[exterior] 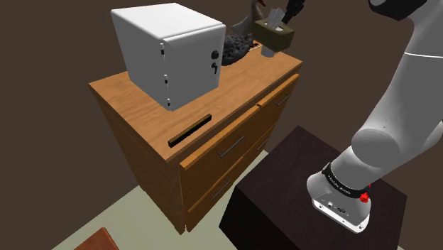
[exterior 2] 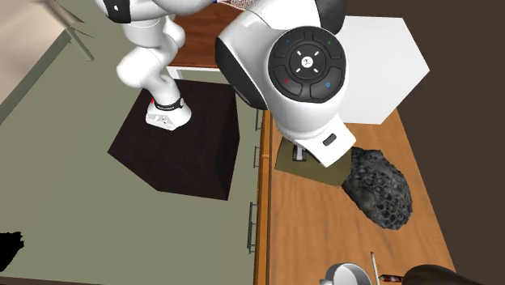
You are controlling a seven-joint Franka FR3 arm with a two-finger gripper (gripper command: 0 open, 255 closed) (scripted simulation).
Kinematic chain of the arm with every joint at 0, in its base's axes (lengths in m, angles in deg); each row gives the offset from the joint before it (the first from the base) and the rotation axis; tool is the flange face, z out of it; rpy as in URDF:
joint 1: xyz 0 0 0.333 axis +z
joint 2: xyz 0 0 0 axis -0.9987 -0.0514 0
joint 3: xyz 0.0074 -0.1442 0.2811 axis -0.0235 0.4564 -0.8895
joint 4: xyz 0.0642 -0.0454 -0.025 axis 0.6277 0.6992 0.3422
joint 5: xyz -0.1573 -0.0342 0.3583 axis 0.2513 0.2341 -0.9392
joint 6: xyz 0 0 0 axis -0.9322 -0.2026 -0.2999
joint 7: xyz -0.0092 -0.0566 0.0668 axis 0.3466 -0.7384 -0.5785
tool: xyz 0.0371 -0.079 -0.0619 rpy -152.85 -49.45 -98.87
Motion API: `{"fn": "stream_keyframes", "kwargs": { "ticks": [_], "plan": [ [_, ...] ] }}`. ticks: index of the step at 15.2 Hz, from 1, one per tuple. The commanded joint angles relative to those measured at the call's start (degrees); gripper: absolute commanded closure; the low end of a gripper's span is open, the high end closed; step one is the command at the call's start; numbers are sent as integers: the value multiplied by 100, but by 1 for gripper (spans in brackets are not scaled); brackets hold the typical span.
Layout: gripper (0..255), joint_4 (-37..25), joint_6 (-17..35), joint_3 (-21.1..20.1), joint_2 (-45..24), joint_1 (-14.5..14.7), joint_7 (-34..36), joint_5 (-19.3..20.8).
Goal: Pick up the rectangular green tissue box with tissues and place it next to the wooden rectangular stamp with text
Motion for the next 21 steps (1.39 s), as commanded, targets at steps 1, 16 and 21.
{"fn": "stream_keyframes", "kwargs": {
  "ticks": [1,16,21],
  "plan": [
    [255,-224,-172,-1,-44,-40,60,-22],
    [255,1775,727,-428,1747,1090,1246,612],
    [255,2567,1187,-811,2405,1457,1893,788]
  ]
}}
